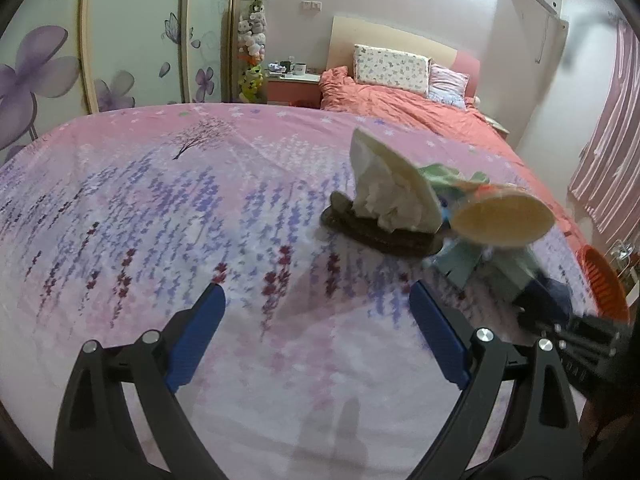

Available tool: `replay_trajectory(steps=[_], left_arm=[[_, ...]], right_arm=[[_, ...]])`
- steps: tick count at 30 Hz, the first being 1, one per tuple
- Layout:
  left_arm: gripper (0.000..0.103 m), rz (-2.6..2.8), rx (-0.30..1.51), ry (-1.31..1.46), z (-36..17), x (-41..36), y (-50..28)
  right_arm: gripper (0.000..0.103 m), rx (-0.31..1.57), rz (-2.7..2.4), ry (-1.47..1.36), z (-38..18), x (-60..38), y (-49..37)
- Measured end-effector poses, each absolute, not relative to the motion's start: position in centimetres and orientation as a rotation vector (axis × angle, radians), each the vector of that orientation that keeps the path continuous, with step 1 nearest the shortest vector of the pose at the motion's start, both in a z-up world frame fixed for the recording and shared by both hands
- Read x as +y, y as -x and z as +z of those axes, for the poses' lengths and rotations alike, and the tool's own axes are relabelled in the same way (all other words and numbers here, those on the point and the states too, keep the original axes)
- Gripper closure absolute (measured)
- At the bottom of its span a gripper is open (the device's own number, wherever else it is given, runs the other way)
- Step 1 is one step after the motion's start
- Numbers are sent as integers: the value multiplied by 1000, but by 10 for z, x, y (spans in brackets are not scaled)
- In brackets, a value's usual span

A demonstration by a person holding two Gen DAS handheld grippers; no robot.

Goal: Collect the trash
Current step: 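Grasp the white cloth with the left tool while the right tool grasps the blue bag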

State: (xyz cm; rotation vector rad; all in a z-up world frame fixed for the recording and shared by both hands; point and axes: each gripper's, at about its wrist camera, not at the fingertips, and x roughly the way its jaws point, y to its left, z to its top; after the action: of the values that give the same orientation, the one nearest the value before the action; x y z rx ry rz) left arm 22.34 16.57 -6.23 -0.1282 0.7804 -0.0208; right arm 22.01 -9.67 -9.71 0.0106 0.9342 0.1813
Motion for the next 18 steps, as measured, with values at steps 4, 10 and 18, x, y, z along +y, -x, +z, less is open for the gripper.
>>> replay_trajectory(steps=[4, 10, 18], left_arm=[[11, -33, 747, 135, -49, 156, -239], [11, -41, 748, 158, -39, 142, -274], [11, -4, 793, 152, -48, 129, -310]], right_arm=[[85, 931, 118, -11, -99, -112, -217], [86, 916, 49, -60, -102, -127, -222], [86, 888, -2, -121, -106, -149, -221]])
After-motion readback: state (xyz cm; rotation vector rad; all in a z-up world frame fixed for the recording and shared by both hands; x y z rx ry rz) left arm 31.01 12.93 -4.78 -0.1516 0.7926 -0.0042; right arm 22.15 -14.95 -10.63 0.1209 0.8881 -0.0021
